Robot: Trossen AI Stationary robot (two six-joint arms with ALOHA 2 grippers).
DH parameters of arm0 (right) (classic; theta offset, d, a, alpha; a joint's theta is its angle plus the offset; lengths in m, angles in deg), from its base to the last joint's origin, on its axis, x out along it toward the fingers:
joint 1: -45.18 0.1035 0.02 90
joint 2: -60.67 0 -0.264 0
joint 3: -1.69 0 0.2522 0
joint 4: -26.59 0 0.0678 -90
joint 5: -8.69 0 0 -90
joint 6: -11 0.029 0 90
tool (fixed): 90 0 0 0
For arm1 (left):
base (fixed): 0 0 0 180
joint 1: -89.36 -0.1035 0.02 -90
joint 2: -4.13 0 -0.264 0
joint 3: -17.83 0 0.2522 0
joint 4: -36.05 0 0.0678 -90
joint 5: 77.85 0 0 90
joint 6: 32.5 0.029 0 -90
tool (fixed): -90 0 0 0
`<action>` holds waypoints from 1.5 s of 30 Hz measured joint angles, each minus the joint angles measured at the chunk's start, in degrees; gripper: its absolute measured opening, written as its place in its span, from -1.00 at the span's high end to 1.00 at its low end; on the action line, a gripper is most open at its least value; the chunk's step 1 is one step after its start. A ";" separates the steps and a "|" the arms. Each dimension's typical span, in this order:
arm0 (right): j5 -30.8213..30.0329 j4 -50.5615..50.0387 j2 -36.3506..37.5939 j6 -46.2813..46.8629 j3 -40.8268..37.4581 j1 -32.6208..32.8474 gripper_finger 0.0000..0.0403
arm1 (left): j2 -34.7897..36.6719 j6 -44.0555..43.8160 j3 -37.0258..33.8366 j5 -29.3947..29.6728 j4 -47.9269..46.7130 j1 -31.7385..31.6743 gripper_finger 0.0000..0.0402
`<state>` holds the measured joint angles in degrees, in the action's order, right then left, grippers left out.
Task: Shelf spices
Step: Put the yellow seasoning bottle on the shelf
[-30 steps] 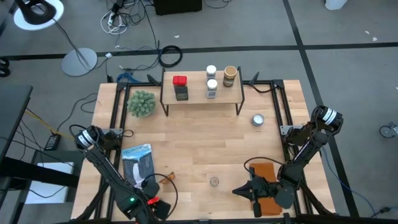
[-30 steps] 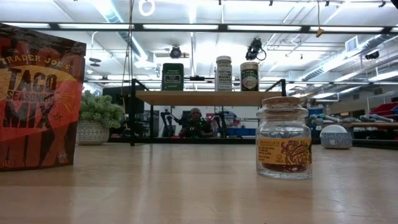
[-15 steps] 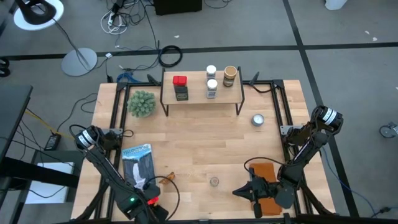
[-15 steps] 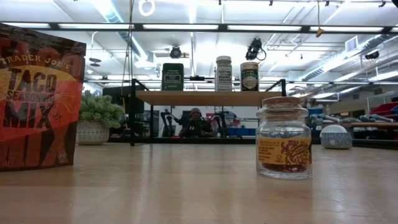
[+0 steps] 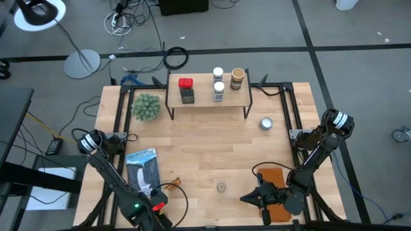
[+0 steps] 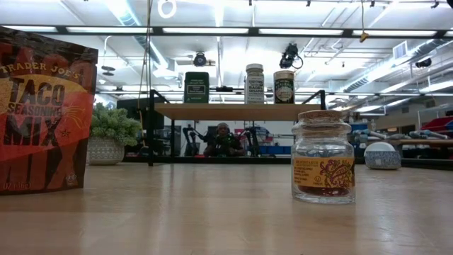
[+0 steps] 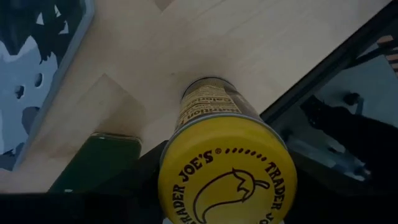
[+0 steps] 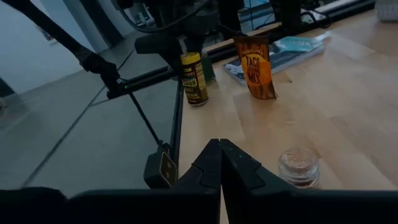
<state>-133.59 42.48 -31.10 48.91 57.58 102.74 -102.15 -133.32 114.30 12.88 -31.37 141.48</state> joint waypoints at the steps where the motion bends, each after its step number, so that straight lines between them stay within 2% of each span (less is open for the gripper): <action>1: 0.06 -0.02 0.00 0.92 0.00 0.00 1.00 | 0.04 0.10 0.02 0.00 -0.02 -0.03 -0.20; 11: 1.51 -1.01 0.00 2.07 0.00 0.00 1.00 | 0.07 8.05 7.28 1.50 -6.07 -2.97 -0.20; 16: 1.50 -2.80 0.00 1.92 0.00 -0.66 1.00 | 0.09 16.17 13.72 1.68 -13.97 -6.24 -0.20; 21: 1.50 -4.27 -0.02 -0.06 0.00 -2.03 1.00 | 0.11 27.90 21.06 1.76 -22.63 -11.14 -0.20; 34: 4.33 -6.98 -0.02 -4.36 0.00 -5.73 0.99 | 0.17 64.33 34.31 3.41 -35.54 -32.40 -0.20; 45: 3.04 -12.19 -0.02 -3.22 0.00 -6.44 0.98 | 0.21 91.70 42.62 -0.90 -36.38 -52.61 -0.20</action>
<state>-130.55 30.29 -31.12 45.69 57.58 96.30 -101.94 -41.62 156.92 11.98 -67.76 88.87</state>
